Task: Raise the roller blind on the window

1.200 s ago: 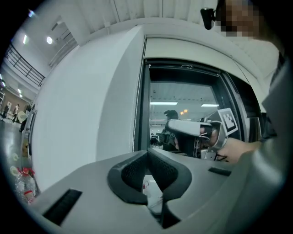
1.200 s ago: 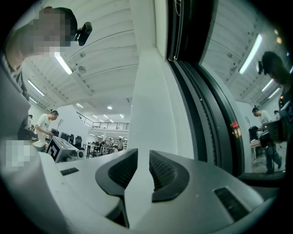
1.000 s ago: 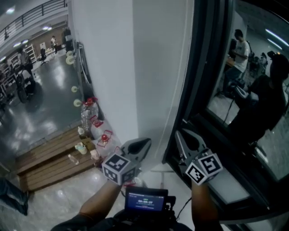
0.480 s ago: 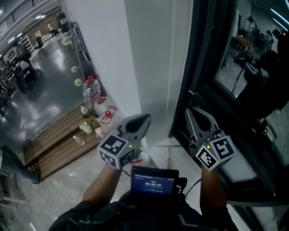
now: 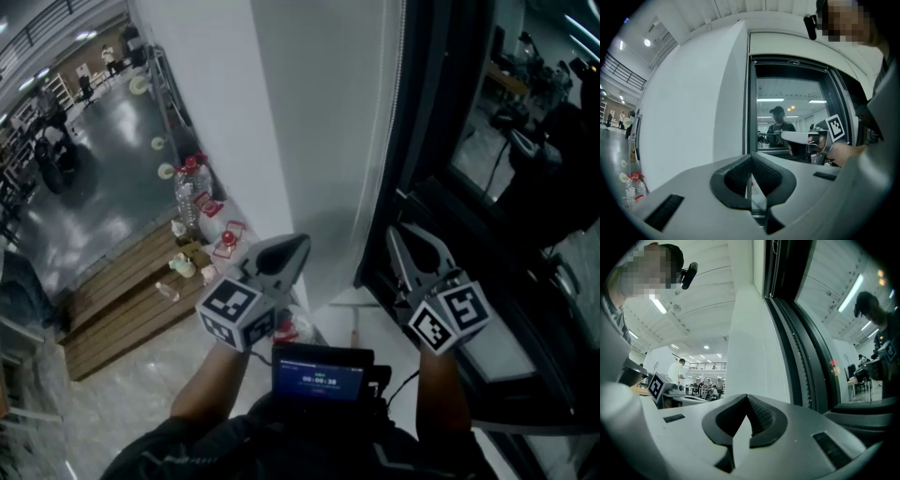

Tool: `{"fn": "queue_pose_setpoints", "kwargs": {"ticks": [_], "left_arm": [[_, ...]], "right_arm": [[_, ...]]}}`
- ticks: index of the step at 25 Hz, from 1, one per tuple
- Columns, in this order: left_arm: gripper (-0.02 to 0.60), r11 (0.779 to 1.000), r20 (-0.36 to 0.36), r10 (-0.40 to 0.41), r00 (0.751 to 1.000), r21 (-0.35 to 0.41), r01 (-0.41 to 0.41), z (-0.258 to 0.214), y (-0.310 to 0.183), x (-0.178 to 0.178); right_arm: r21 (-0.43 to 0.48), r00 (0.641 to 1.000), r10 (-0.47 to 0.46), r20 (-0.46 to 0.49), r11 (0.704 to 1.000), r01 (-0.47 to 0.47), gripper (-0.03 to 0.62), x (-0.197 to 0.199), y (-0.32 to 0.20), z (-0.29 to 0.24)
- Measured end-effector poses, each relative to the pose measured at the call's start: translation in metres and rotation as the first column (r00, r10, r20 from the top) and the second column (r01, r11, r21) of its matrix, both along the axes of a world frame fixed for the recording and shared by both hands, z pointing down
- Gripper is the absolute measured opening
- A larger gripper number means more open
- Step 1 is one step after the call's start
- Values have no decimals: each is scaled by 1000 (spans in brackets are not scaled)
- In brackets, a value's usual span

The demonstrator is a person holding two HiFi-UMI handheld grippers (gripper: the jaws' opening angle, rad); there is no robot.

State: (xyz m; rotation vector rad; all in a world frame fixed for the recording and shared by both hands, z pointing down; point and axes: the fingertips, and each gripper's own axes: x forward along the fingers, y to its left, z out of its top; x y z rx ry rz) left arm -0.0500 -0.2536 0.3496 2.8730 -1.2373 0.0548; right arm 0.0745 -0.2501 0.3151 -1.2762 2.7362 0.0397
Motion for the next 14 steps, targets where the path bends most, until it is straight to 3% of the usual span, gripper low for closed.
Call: {"fn": "queue_pose_setpoints", "kwargs": {"ticks": [14], "left_arm": [[-8,1000,-14,-19,1000,14,20,-5,0,3]], "right_arm": [[15,1000,6,-14,1000,-6,21,8,-6,0]]}}
